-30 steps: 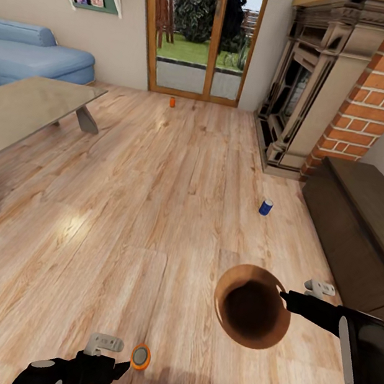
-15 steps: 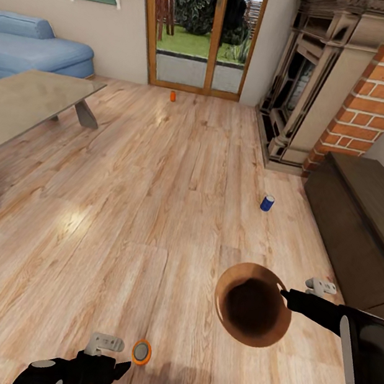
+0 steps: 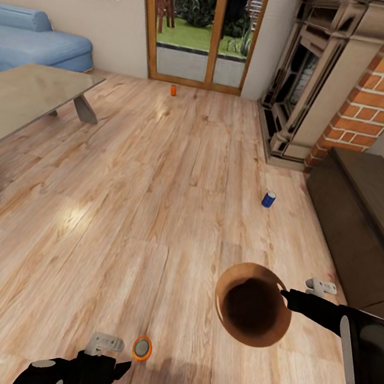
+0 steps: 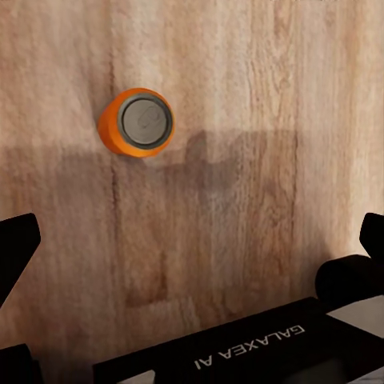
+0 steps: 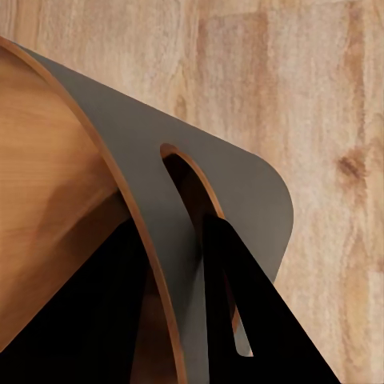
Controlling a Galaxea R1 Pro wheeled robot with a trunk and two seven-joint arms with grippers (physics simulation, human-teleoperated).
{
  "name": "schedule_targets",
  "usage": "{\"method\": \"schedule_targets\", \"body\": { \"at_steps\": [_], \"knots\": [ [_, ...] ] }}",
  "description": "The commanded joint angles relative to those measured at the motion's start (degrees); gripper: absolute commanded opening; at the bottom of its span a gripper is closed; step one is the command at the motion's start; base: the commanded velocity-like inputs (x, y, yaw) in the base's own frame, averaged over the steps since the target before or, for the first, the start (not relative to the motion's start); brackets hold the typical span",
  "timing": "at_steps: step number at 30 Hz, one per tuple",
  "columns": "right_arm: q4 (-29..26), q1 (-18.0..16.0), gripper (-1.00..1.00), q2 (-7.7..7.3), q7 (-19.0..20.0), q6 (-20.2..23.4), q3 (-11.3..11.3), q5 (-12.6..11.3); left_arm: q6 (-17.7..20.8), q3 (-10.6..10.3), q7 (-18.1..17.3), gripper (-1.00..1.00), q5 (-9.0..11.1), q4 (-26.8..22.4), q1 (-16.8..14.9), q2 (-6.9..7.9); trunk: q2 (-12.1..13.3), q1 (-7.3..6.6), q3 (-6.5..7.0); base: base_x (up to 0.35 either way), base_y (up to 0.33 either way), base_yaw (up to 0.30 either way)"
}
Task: Put the three can of soda from the living room inside the tash can in the kitchen.
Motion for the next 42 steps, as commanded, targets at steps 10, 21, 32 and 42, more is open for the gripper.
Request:
{"method": "schedule_targets", "body": {
  "at_steps": [10, 21, 32, 42],
  "knots": [
    [0.0, 0.0, -1.00, 0.00, 0.0, 0.3, 0.0, -1.3, -0.1, 0.0, 0.0, 1.00, -0.3, 0.1, 0.0, 0.03, 0.0, 0.00, -0.12, 0.195, -0.006, 0.000],
    [0.0, 0.0, -1.00, 0.06, -0.1, 0.3, 0.0, -1.3, -0.1, 0.0, 0.0, 1.00, -0.2, 0.1, 0.0, 0.00, 0.0, 0.00, -0.12, 0.011, -0.001, 0.000],
    [0.0, 0.0, -1.00, 0.09, -0.3, 0.3, 0.0, -1.3, -0.1, 0.0, 0.0, 1.00, -0.2, 0.1, 0.0, 0.03, 0.0, 0.00, -0.12, 0.000, 0.000, 0.000],
    [0.0, 0.0, -1.00, 0.09, -0.3, 0.3, 0.1, -1.3, -0.1, 0.1, 0.0, 1.00, -0.1, 0.1, 0.0, 0.02, 0.0, 0.00, -0.12, 0.000, 0.000, 0.000]
  ]
}}
